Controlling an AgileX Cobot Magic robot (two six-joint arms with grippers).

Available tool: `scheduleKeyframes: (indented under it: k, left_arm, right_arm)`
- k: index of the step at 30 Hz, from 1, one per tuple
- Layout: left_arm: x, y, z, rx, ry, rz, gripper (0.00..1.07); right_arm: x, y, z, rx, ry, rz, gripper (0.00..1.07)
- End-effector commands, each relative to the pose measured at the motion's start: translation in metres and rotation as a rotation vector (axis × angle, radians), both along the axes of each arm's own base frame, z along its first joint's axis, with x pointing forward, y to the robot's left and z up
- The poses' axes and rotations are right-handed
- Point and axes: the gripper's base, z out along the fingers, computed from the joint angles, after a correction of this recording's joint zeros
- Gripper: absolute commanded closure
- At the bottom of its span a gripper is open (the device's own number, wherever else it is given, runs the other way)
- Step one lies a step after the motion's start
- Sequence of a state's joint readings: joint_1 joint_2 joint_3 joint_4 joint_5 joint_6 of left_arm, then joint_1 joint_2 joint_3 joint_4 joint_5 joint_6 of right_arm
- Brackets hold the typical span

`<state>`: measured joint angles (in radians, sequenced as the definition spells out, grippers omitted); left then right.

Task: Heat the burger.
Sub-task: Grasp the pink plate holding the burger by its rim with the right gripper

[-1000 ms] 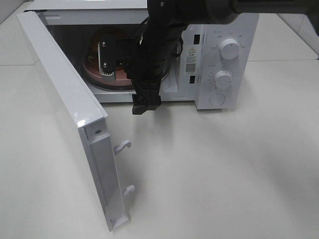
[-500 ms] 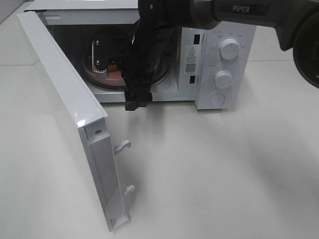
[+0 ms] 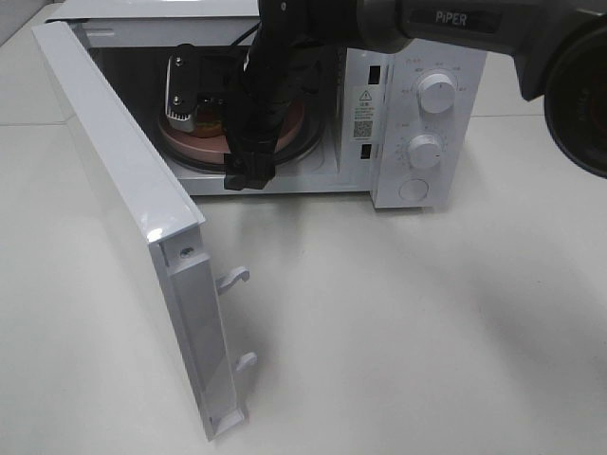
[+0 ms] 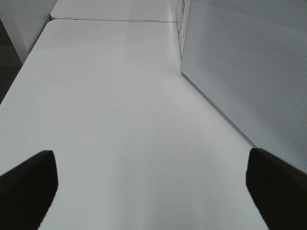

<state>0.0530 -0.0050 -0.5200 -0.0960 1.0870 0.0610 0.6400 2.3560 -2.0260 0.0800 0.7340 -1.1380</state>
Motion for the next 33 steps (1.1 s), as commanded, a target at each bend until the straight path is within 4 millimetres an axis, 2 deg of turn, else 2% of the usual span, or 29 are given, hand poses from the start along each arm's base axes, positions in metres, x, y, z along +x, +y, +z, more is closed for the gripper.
scheduleKeyframes:
  k: [1,13,19,33]
  left_arm:
    - [0.000,0.000,0.000,-0.005,-0.016,0.006,0.07]
    - [0.000,0.000,0.000,-0.005,-0.016,0.006,0.07]
    - [0.000,0.000,0.000,-0.005,-0.016,0.006,0.07]
    - [0.000,0.000,0.000,-0.005,-0.016,0.006,0.07]
  right_arm:
    - [0.001,0.003,-0.001,0.026,0.000,-0.021,0.24]
    - [0.006,-0.002,-0.001,0.021,-0.015,-0.061,0.25]
    - [0.010,-0.004,-0.013,0.004,-0.022,-0.065,0.26]
    - [0.015,0.000,-0.026,0.039,-0.038,-0.095,0.28]
